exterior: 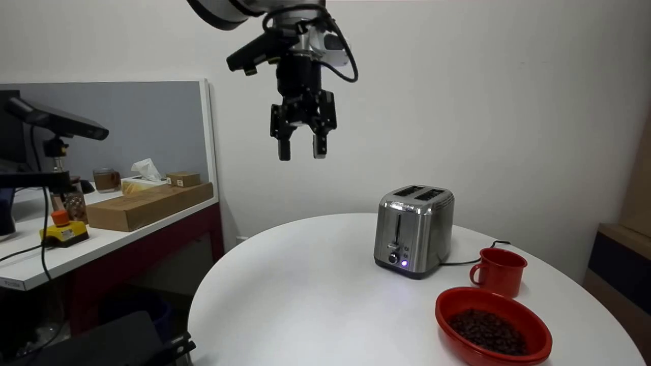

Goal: Press the button to flick up the toaster lever.

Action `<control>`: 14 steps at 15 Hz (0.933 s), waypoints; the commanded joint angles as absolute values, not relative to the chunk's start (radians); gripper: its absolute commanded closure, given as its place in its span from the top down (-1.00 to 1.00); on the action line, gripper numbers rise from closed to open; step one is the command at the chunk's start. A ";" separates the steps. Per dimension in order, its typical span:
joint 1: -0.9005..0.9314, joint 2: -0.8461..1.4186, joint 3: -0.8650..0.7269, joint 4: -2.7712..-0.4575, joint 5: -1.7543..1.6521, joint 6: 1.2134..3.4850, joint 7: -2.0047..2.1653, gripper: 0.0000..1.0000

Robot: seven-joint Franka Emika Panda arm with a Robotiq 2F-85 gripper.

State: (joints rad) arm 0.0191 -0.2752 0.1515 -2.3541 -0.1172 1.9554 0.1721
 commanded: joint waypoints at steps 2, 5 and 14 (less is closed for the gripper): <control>0.000 -0.119 0.065 -2.280 -0.152 1.973 0.028 1.00; -0.021 -0.046 0.026 -2.259 -0.214 2.058 -0.004 1.00; -0.060 0.177 -0.050 -2.233 -0.238 2.416 -0.030 1.00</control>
State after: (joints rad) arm -0.0528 0.1059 -0.0362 -2.2644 -0.2469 2.3323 0.0055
